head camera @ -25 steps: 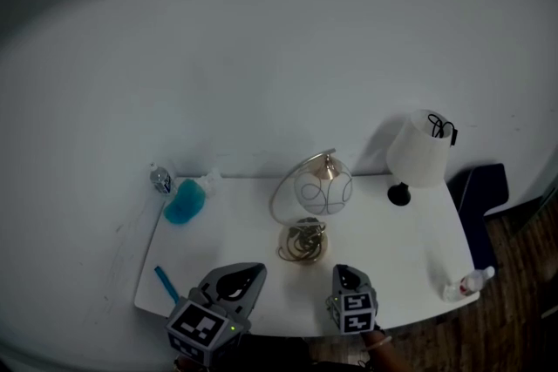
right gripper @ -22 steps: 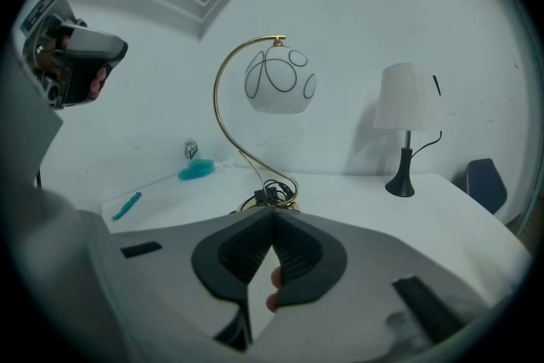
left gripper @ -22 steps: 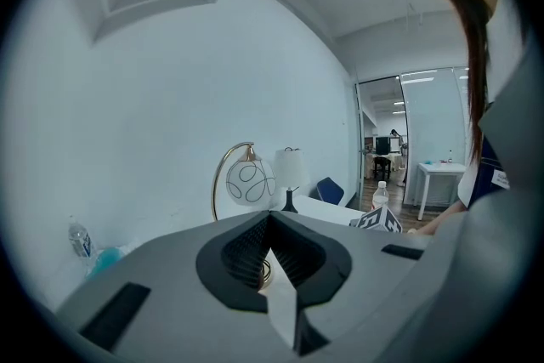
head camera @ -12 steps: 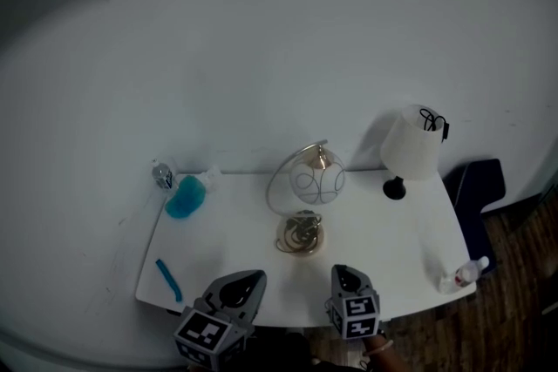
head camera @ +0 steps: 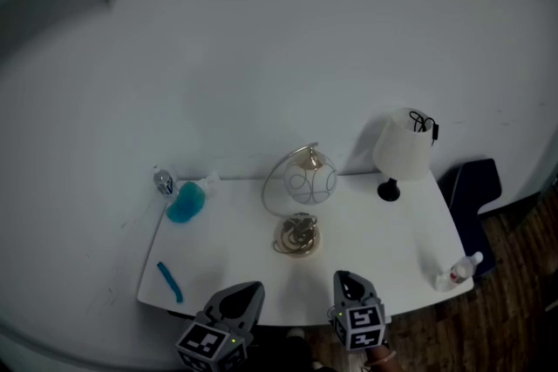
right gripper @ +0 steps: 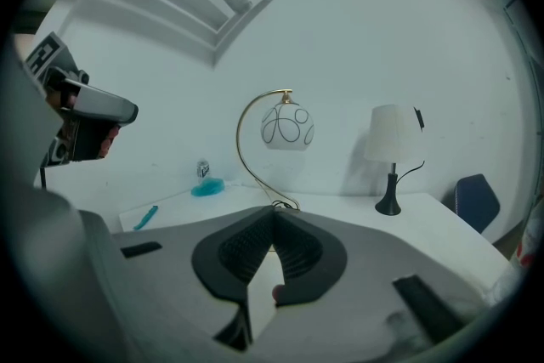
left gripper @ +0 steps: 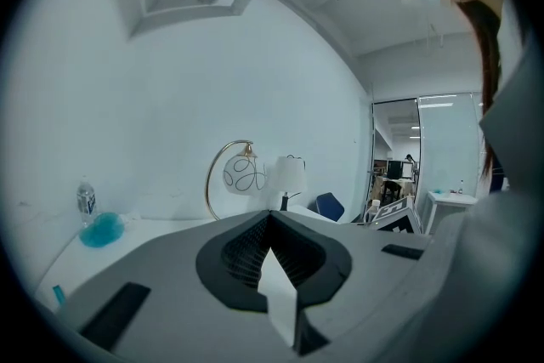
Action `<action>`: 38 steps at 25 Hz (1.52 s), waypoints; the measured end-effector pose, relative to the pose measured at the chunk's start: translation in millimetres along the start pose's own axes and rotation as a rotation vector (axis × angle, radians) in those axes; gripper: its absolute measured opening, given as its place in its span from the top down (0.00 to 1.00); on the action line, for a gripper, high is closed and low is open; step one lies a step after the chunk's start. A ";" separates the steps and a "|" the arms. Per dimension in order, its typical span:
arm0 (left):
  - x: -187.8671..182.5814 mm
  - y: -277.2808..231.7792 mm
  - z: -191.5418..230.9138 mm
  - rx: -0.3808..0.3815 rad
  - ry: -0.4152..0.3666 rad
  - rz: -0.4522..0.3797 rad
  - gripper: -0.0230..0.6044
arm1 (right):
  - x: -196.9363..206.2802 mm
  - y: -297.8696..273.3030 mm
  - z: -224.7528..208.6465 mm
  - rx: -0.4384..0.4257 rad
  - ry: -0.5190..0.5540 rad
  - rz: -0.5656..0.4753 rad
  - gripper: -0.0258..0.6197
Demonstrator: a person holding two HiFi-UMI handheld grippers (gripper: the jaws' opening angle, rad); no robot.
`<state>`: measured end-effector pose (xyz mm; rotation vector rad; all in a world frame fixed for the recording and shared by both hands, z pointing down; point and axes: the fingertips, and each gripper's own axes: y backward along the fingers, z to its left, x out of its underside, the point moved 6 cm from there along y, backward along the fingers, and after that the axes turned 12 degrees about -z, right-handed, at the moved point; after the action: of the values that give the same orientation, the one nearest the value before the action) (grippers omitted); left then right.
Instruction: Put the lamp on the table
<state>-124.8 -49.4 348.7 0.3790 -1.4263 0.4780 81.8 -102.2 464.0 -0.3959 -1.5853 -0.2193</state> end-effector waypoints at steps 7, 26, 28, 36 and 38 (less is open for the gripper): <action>7.2 14.7 -14.6 0.005 0.000 0.002 0.96 | 4.5 18.7 3.6 0.003 0.030 -0.016 0.96; 26.8 41.2 -37.7 0.023 -0.017 0.019 0.96 | 15.5 56.5 8.8 0.048 0.044 -0.047 0.96; 25.6 41.3 -39.7 0.029 -0.018 0.018 0.96 | 12.9 59.3 10.5 0.047 0.041 -0.055 0.96; 25.7 38.1 -44.0 0.043 -0.028 0.009 0.96 | 12.7 68.2 7.3 0.065 0.046 -0.060 0.96; 26.3 37.9 -44.9 0.045 -0.024 0.006 0.96 | 13.2 69.5 6.5 0.069 0.049 -0.062 0.96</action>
<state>-104.8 8.5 368.6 0.4179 -1.4426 0.5130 102.1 -34.4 469.6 -0.2860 -1.5542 -0.2196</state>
